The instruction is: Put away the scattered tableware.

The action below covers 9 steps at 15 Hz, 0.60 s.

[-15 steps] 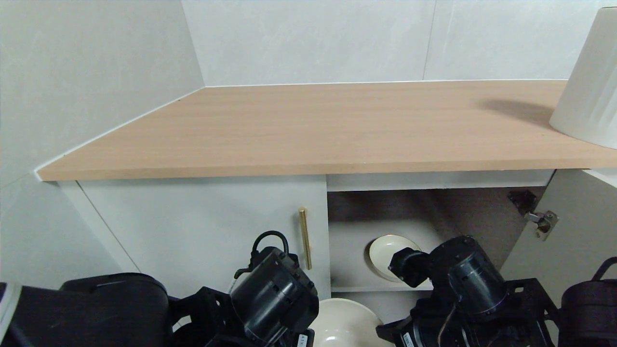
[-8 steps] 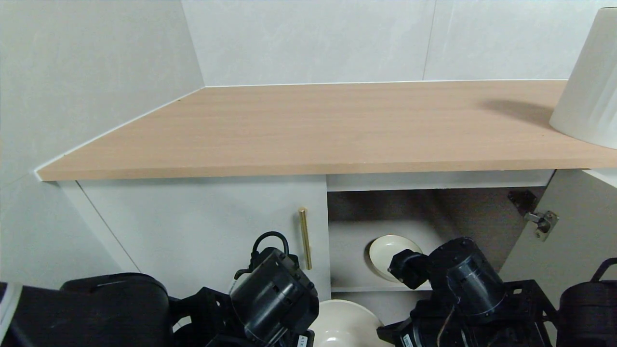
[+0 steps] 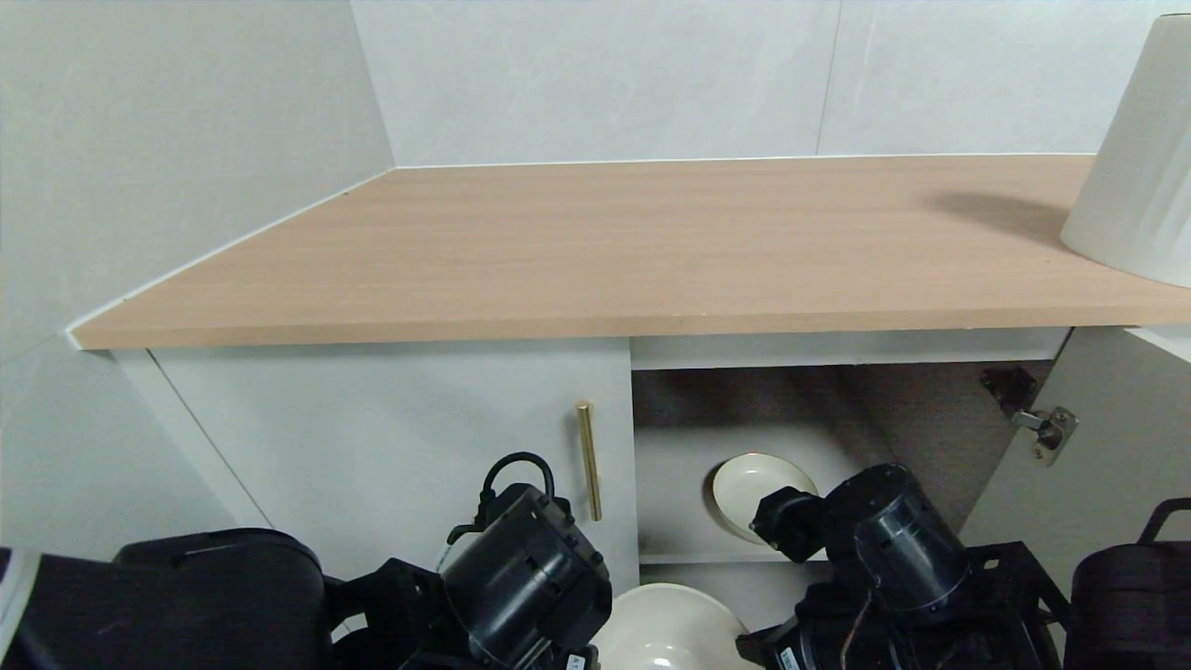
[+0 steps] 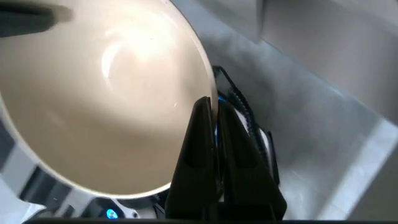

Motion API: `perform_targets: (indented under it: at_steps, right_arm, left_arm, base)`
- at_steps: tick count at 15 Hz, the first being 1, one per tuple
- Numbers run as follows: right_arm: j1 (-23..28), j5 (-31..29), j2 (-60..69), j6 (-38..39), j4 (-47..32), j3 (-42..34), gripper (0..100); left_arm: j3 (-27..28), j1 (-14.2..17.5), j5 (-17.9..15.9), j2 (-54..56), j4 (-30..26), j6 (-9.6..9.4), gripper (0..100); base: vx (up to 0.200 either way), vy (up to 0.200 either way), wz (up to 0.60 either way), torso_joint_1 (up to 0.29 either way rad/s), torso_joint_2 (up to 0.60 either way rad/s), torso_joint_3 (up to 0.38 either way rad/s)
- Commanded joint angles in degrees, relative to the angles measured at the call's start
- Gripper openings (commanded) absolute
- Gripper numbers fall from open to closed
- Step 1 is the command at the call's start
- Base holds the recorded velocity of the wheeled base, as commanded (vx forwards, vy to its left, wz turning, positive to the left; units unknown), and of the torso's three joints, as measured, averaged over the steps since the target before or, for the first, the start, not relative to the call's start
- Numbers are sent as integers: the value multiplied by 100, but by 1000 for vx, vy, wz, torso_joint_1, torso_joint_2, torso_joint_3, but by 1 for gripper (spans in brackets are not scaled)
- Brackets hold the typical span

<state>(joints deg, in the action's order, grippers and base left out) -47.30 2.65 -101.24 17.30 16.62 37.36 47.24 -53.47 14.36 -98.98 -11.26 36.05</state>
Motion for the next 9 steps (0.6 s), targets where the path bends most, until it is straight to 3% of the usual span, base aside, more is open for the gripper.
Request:
perform_targets:
  at_steps: [1, 4, 9]
  right_arm:
    - [-16, 43, -97, 10, 52, 17, 0]
    - [1, -1, -124, -7, 52, 17, 0]
    - [89, -616, -335, -25, 0, 17, 0]
  left_arm:
    - [13, -6, -30, 10, 54, 8, 100]
    - [31, -6, -30, 10, 54, 8, 100]
    - [49, -6, -3, 186, 54, 8, 100]
  base:
    - [0, 0, 0, 0, 0, 0]
    - [0, 0, 0, 0, 0, 0]
    - [0, 0, 0, 0, 0, 0]
